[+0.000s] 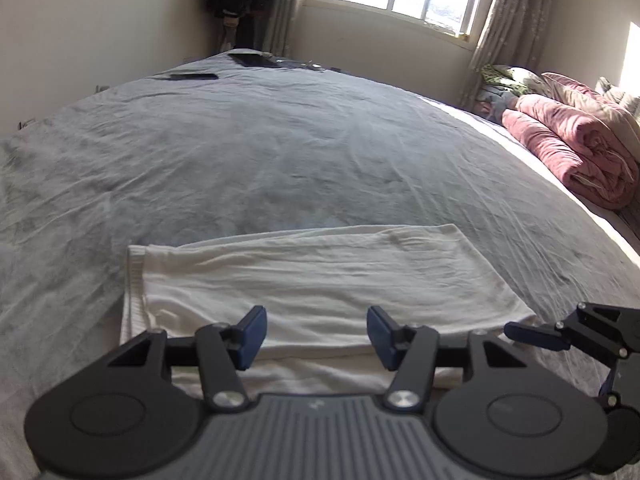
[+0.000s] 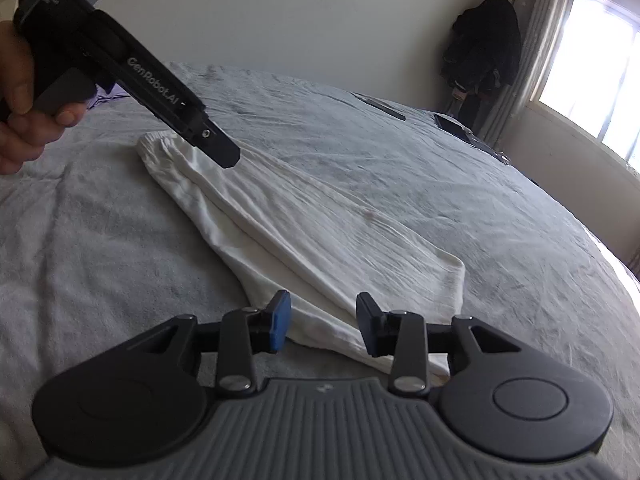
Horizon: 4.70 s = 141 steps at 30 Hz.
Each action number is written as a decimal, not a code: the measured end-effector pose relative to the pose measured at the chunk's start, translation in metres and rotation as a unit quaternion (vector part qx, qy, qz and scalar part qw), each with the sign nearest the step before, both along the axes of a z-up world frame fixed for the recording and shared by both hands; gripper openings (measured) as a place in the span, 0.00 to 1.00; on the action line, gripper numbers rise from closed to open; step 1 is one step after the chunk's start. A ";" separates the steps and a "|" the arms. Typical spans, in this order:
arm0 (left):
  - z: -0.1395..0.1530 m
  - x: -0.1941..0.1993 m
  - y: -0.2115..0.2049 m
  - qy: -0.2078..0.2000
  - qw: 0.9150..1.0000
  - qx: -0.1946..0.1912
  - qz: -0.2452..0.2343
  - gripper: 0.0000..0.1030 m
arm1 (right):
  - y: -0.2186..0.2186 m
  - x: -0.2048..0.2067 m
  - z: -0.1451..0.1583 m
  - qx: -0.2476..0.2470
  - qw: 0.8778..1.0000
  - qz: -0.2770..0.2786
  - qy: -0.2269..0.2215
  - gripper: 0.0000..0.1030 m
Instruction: Fold clothes
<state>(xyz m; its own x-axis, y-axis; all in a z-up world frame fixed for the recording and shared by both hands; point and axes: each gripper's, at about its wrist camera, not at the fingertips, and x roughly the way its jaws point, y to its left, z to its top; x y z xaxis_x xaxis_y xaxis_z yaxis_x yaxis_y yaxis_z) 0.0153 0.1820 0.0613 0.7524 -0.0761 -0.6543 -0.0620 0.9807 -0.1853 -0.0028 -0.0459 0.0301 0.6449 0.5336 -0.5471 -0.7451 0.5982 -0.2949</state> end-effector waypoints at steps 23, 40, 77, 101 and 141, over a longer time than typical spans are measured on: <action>-0.013 0.007 0.046 0.075 0.988 -0.116 0.075 0.54 | 0.008 -0.002 -0.015 -0.013 0.996 -0.011 0.092 0.14; 0.019 -0.005 0.113 0.004 0.965 -0.214 0.151 0.57 | -0.127 0.054 -0.004 0.380 0.834 -0.330 0.227 0.47; -0.023 0.035 0.024 0.069 0.996 -0.042 0.036 0.68 | -0.132 0.050 -0.019 0.500 0.711 -0.388 0.305 0.40; -0.025 0.034 0.014 0.070 0.997 -0.014 0.027 0.68 | -0.107 0.050 -0.016 0.420 0.756 -0.428 0.261 0.11; -0.019 0.031 0.030 0.065 0.994 -0.068 0.056 0.69 | -0.076 0.034 -0.003 0.406 0.799 -0.412 0.167 0.11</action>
